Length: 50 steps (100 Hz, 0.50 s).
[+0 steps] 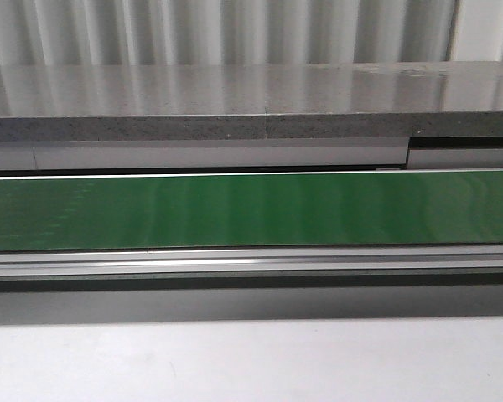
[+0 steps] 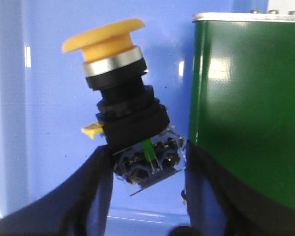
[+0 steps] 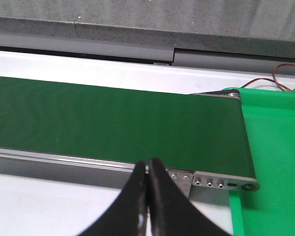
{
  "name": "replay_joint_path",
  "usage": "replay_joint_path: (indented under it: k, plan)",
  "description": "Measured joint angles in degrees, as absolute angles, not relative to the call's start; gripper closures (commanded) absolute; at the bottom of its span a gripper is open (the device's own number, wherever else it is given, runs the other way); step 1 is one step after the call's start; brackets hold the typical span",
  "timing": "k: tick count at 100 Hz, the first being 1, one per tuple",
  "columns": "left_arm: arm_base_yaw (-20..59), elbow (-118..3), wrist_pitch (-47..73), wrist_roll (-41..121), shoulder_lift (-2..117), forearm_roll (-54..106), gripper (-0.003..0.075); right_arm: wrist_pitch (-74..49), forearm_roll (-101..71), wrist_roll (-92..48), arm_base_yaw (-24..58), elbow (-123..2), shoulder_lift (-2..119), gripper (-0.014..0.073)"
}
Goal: Move button from right to left
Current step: 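Lift the button off the belt with the left gripper toward the blue tray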
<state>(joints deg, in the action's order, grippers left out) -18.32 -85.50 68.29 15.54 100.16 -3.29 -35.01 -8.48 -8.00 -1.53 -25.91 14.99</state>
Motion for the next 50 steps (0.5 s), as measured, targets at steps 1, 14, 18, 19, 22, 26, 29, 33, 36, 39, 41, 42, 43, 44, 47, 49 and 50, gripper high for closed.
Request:
replay_joint_path:
  k: [1, 14, 18, 19, 22, 26, 29, 33, 36, 39, 41, 42, 43, 44, 47, 49, 50]
  plan:
    - [-18.43, -85.50, 68.29, 15.54, 100.32, -3.28, 0.0587, -35.01, -8.48, -8.00, -1.53, -25.91, 14.99, 0.0660]
    - [-19.04, -85.50, 68.06, 15.94, 103.69, -4.72, 0.0587, -35.01, -8.48, -8.00, -1.53, -25.91, 14.99, 0.0660]
    - [-19.04, -85.50, 67.78, 16.03, 104.64, -5.66, 0.0587, -35.01, -8.48, -8.00, -1.53, -25.91, 14.99, 0.0660]
    - [-19.04, -85.50, 67.64, 16.03, 105.01, -5.79, 0.0587, -35.01, -8.48, -8.00, -1.53, -25.91, 14.99, 0.0660]
    - [-19.04, -85.50, 67.29, 16.08, 105.78, -6.43, 0.0587, -35.01, -8.48, -8.00, -1.53, -25.91, 14.99, 0.0660]
    - [-19.04, -85.50, 66.71, 16.17, 106.92, -6.98, 0.0587, -35.01, -8.48, -8.00, -1.53, -25.91, 14.99, 0.0660]
    - [-19.04, -85.50, 66.47, 16.21, 107.66, -7.41, 0.0587, -35.01, -8.48, -8.00, -1.53, -25.91, 14.99, 0.0660]
    - [-19.04, -85.50, 66.23, 16.31, 108.71, -7.71, 0.0587, -35.01, -8.48, -8.00, -1.53, -25.91, 14.99, 0.0660]
    - [-19.04, -85.50, 65.94, 16.30, 109.39, -8.02, 0.0587, -35.01, -8.48, -8.00, -1.53, -25.91, 14.99, 0.0660]
    - [-19.04, -85.50, 65.59, 16.30, 110.03, -8.15, 0.0587, -35.01, -8.48, -8.00, -1.53, -25.91, 14.99, 0.0660]
    - [-19.04, -85.50, 65.46, 16.30, 110.55, -8.32, 0.0587, -35.01, -8.48, -8.00, -1.53, -25.91, 14.99, 0.0660]
    - [-19.04, -85.50, 65.31, 16.30, 110.86, -8.29, 0.0586, -35.01, -8.48, -8.00, -1.53, -25.91, 14.99, 0.0660]
    - [-19.04, -85.50, 65.19, 16.30, 111.01, -8.45, 0.0585, -35.01, -8.48, -8.00, -1.53, -25.91, 14.99, 0.0660]
    - [-19.04, -85.50, 65.05, 16.30, 111.15, -8.54, 0.0584, -35.01, -8.48, -8.00, -1.53, -25.91, 14.99, 0.0660]
    - [-19.04, -85.50, 64.91, 16.30, 111.81, -8.78, 0.0582, -35.01, -8.48, -8.00, -1.53, -25.91, 14.99, 0.0660]
    - [-19.04, -85.50, 64.77, 16.30, 112.16, -8.93, 0.0581, -35.01, -8.48, -8.00, -1.53, -25.91, 14.99, 0.0660]
    - [-19.04, -85.50, 64.66, 16.30, 112.26, -8.93, 0.0581, -35.01, -8.48, -8.00, -1.53, -25.91, 14.99, 0.0660]
